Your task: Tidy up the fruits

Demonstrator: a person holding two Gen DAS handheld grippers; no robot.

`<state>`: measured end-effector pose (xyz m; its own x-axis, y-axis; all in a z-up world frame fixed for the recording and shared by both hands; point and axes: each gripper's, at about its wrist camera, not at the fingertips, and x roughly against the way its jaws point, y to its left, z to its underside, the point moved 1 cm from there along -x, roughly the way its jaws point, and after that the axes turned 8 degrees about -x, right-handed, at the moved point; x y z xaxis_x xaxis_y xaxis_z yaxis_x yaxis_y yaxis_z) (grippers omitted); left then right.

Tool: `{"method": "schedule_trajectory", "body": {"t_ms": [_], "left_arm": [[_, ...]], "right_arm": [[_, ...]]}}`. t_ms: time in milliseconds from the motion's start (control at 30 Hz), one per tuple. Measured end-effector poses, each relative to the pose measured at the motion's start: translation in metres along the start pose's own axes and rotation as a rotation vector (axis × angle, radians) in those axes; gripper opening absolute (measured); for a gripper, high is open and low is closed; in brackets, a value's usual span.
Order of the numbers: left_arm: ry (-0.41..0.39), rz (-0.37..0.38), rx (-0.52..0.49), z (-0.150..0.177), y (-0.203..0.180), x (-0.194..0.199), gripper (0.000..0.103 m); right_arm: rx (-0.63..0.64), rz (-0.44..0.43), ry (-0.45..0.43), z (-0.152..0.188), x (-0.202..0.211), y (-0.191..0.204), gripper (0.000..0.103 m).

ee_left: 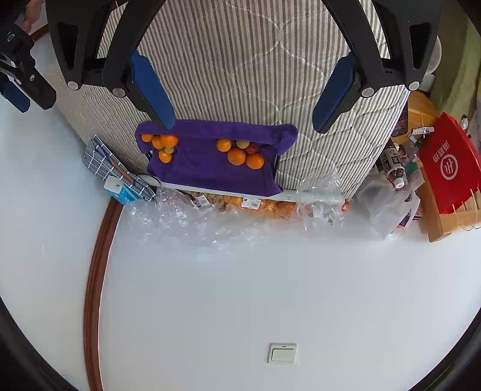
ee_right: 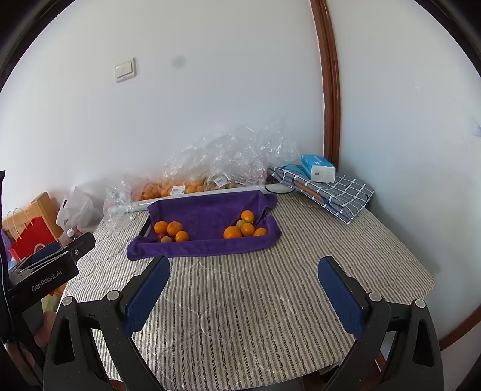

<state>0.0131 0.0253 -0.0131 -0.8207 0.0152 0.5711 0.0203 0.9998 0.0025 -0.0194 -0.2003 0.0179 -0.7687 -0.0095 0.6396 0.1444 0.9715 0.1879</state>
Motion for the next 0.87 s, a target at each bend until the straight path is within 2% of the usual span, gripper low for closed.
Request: {"method": "schedule_trajectory", "body": {"t_ms": [867], "left_arm": [[-0.009,0.009,-0.007,-0.001,0.0009,0.0016,0.093]], "right_arm": [[-0.003,-0.003,-0.012,-0.0043,0.0055,0.001,0.098]]}}
